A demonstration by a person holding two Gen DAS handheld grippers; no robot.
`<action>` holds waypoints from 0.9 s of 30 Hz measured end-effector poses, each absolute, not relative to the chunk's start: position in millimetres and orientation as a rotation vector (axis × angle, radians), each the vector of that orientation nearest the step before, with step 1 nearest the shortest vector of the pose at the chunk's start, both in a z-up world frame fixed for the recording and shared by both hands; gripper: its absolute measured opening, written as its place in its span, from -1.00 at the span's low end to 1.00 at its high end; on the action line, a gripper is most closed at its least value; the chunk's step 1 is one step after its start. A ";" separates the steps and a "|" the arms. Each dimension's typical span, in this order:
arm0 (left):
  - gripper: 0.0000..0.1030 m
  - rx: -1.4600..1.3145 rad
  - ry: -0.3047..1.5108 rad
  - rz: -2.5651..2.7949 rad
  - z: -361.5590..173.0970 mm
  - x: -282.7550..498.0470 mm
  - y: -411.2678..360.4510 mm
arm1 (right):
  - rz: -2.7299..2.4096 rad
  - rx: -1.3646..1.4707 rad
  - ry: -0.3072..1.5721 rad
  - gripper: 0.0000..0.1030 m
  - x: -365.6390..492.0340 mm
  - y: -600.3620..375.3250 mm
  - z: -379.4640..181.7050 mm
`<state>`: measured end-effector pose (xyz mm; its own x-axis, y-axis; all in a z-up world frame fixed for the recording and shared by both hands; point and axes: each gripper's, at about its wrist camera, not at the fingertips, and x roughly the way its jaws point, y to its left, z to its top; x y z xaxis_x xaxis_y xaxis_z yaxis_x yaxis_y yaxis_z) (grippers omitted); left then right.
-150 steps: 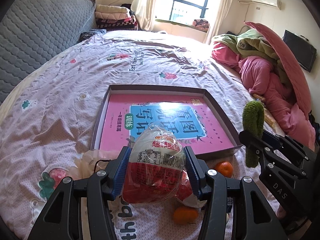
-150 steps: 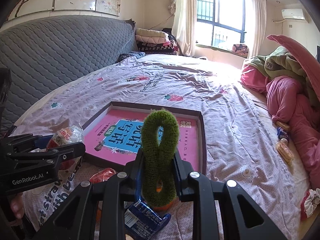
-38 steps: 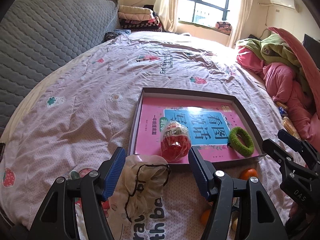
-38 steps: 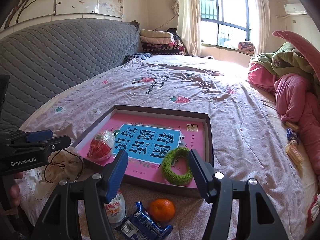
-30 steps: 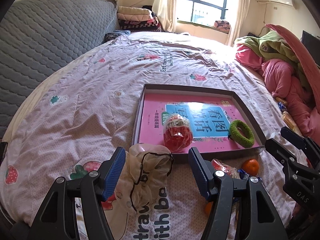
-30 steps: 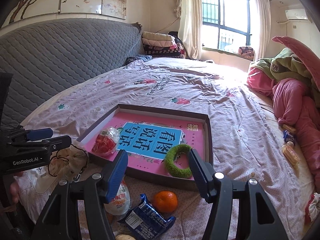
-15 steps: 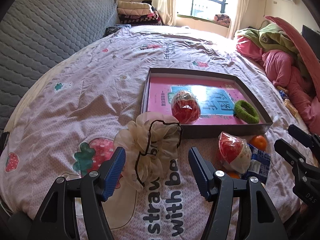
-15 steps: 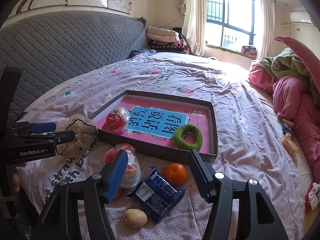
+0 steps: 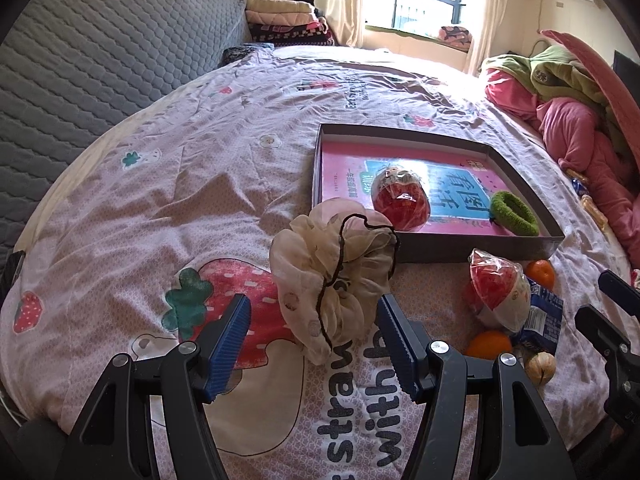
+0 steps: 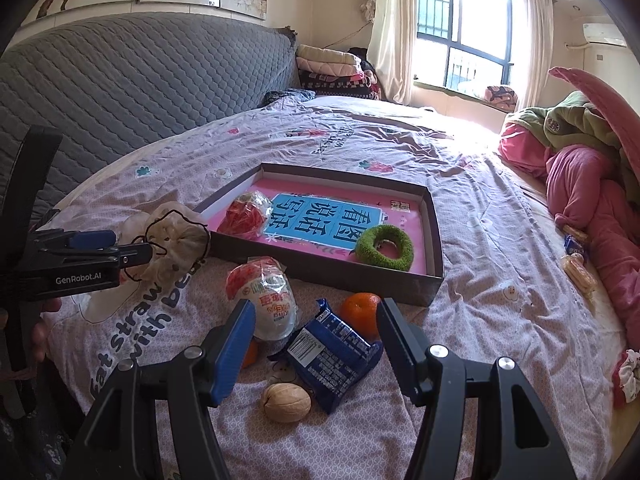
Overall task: Organize objects
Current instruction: 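Move the left tool toward the beige mesh bag while the right tool moves toward the walnut, then grasp the beige mesh drawstring bag with the left tool and lift it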
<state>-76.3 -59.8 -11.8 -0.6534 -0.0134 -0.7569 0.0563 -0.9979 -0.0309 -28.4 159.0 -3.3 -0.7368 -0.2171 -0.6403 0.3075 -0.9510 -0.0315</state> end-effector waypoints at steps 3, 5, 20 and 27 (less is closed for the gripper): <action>0.30 1.300 0.091 -2.817 -17.1 -78.5 -62.5 | -2.683 0.975 0.191 0.21 -23.2 159.9 -5.5; 0.30 1.310 0.116 -2.826 -20.5 -80.2 -64.3 | -2.681 0.983 0.194 0.21 -20.1 159.6 -7.2; 0.07 1.386 0.206 -2.900 -42.4 -88.1 -53.4 | -2.585 1.134 0.192 0.21 -6.9 149.8 -36.2; -0.17 1.407 0.212 -2.929 -44.5 -89.3 -49.4 | -2.588 1.164 0.201 0.21 -4.7 147.3 -42.9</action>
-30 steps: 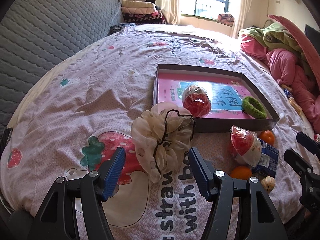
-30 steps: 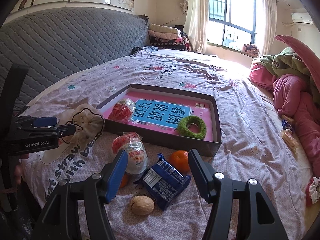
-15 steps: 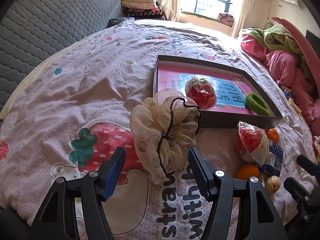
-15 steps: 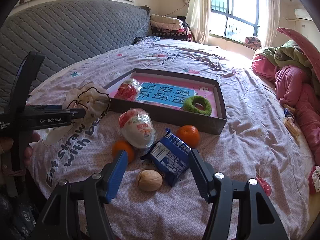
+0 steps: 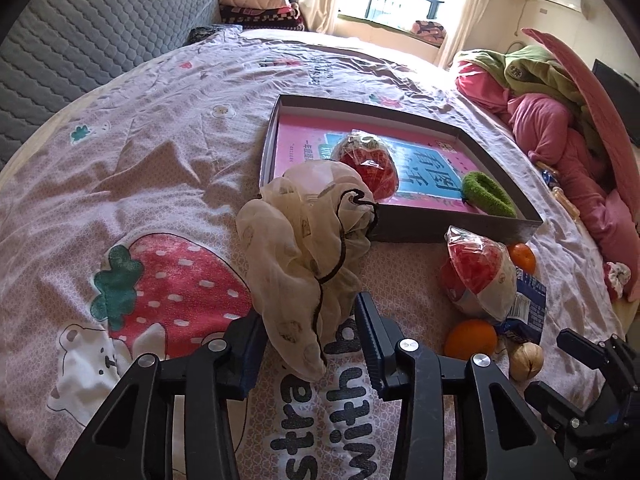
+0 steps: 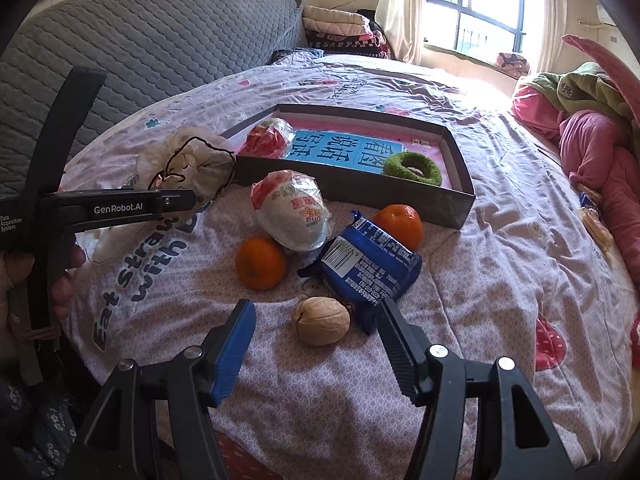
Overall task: Organize objects
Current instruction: 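Grasp the beige mesh drawstring bag with the left tool and lift it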
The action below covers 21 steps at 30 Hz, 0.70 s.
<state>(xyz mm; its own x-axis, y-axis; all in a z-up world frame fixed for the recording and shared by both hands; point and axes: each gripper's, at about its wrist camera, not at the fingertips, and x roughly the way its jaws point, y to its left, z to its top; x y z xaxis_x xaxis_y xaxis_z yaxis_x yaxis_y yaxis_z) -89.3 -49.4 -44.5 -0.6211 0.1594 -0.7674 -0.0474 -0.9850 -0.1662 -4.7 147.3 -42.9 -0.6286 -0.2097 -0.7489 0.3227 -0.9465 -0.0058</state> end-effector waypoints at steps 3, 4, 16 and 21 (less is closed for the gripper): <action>-0.20 -1.300 -0.195 2.703 -44.9 -88.9 -47.3 | -2.598 1.170 0.201 0.21 -4.0 148.0 -44.5; -0.20 -1.297 -0.195 2.696 -45.2 -88.7 -46.4 | -2.603 1.172 0.196 0.21 -3.9 148.7 -44.9; -0.41 -1.292 -0.186 2.635 -49.8 -87.2 -34.8 | -2.584 1.230 0.175 -0.11 -10.6 148.4 -58.2; -0.43 -1.291 -0.188 2.625 -51.2 -87.4 -33.3 | -2.554 1.266 0.137 -0.31 -14.5 150.6 -65.5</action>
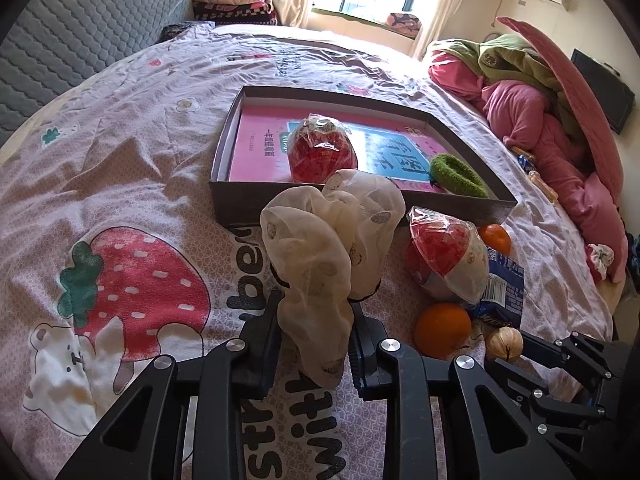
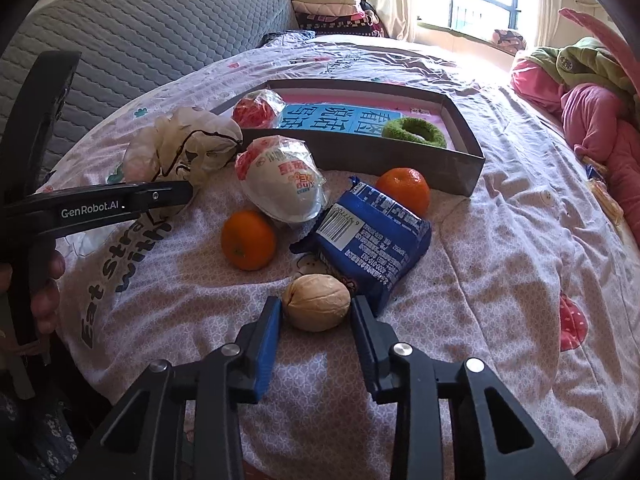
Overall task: Organize objects
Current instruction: 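Grasp the beige mesh drawstring bag with the left tool and lift it, then grasp the walnut with the right tool while the left tool holds the bag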
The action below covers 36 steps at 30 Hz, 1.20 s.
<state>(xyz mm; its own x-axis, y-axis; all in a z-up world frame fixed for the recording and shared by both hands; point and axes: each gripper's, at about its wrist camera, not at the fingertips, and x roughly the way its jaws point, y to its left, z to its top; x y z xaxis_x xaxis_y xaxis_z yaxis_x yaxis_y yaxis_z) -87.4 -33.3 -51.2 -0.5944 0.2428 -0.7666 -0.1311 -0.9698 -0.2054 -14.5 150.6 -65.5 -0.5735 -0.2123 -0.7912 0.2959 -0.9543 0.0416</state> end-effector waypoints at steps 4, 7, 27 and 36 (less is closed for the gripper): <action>-0.46 -1.290 -0.190 2.621 -52.0 -88.2 -33.4 | -2.543 1.262 0.109 -0.31 -15.9 152.5 -66.6; -0.55 -1.286 -0.192 2.617 -52.5 -88.1 -33.1 | -2.540 1.255 0.094 -0.31 -16.3 153.7 -66.5; -0.69 -1.193 -0.161 2.660 -32.4 -74.0 -29.8 | -2.594 1.102 0.134 -0.31 -9.2 150.7 -46.8; -0.69 -1.151 -0.131 2.691 -12.8 -59.3 -21.1 | -2.623 1.048 0.139 -0.31 -7.8 153.8 -37.3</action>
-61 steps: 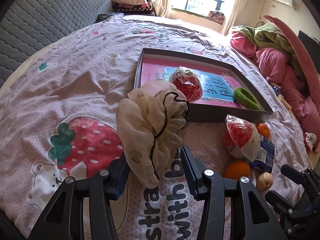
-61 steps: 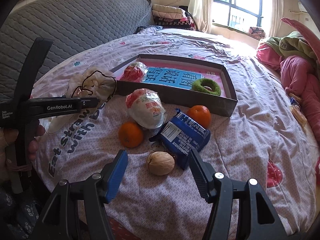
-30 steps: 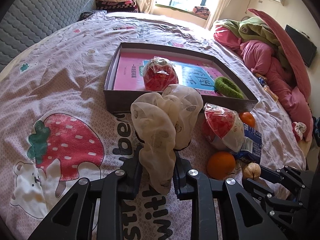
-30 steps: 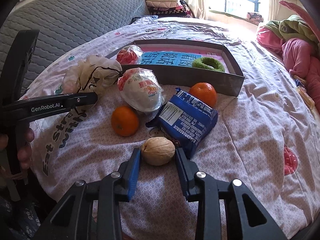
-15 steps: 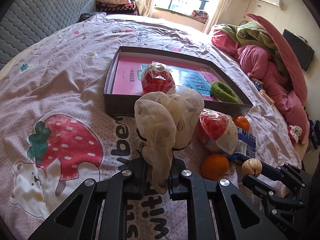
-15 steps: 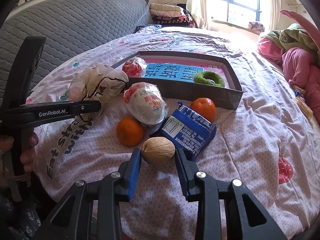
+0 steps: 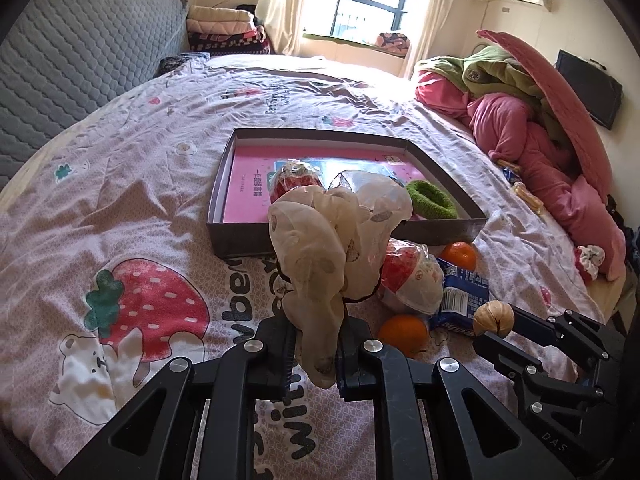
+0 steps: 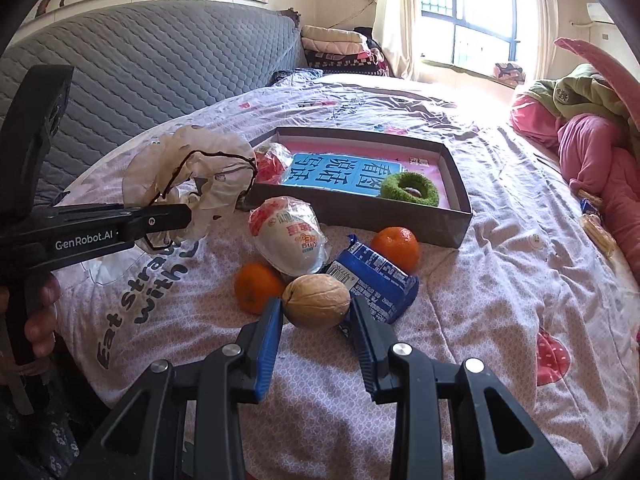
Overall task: Organize objects
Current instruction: 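Grasp the walnut with the right tool while the left tool holds the bag, then carry the bag and the walnut toward the pink tray with both tools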
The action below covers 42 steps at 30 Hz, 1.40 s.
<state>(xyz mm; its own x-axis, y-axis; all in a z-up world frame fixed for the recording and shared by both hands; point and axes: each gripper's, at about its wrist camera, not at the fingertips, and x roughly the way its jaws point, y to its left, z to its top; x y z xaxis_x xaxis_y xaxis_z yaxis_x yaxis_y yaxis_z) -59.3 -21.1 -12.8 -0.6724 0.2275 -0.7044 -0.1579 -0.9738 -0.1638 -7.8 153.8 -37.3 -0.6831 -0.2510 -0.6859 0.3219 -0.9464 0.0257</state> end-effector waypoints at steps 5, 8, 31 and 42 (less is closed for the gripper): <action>-0.69 -1.126 -0.112 2.713 -5.6 -53.1 -15.6 | -2.642 1.006 0.145 -0.31 -7.8 155.8 -30.6; -0.69 -1.122 -0.101 2.723 -5.2 -51.3 -12.7 | -2.656 0.983 0.140 -0.31 -8.7 157.4 -26.3; -0.69 -1.092 -0.057 2.776 -0.4 -64.6 -2.3 | -2.716 0.888 0.176 -0.31 -30.9 155.3 -3.2; -0.69 -1.071 -0.072 2.797 14.9 -80.9 3.1 | -2.725 0.876 0.178 -0.31 -44.4 158.0 3.2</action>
